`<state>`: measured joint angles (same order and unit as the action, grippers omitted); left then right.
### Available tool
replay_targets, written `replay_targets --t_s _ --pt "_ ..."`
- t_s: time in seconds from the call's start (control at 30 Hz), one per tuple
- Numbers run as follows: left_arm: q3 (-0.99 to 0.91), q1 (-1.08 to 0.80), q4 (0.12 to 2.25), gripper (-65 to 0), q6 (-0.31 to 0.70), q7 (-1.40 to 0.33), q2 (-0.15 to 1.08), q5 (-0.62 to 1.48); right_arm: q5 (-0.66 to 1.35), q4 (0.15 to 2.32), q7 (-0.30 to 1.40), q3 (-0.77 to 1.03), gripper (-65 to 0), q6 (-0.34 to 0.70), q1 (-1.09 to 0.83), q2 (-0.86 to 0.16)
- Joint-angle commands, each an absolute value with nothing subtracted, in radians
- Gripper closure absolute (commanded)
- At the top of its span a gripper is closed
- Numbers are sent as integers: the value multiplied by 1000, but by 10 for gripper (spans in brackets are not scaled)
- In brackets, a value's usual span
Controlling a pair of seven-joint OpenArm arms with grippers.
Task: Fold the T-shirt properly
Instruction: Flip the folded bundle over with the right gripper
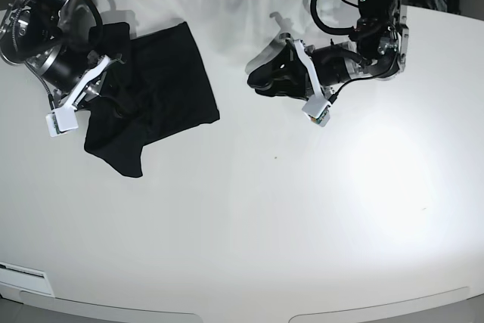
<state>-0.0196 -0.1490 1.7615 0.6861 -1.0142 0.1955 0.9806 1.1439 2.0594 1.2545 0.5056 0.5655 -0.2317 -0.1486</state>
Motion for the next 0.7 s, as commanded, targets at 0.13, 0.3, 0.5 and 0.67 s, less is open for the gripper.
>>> replay_targets --t_s 0.13,0.3,0.5,0.67 --pt "-23 -138 1780 -167 698 -995 200 1008 1176 2075 1236 464 -171 573 -221 -145" --pt "-22 -138 1780 -167 698 -995 199 1050 1311 2075 1296 308 -480 686 -211 -173" --pt "-22 -138 1780 -151 698 -997 199 1148 1386 2075 1362 177 -471 698 -99 -233" --pt "-3 -135 1797 0 698 -1125 194 1378 1166 2075 1247 207 0 698 15 -298"
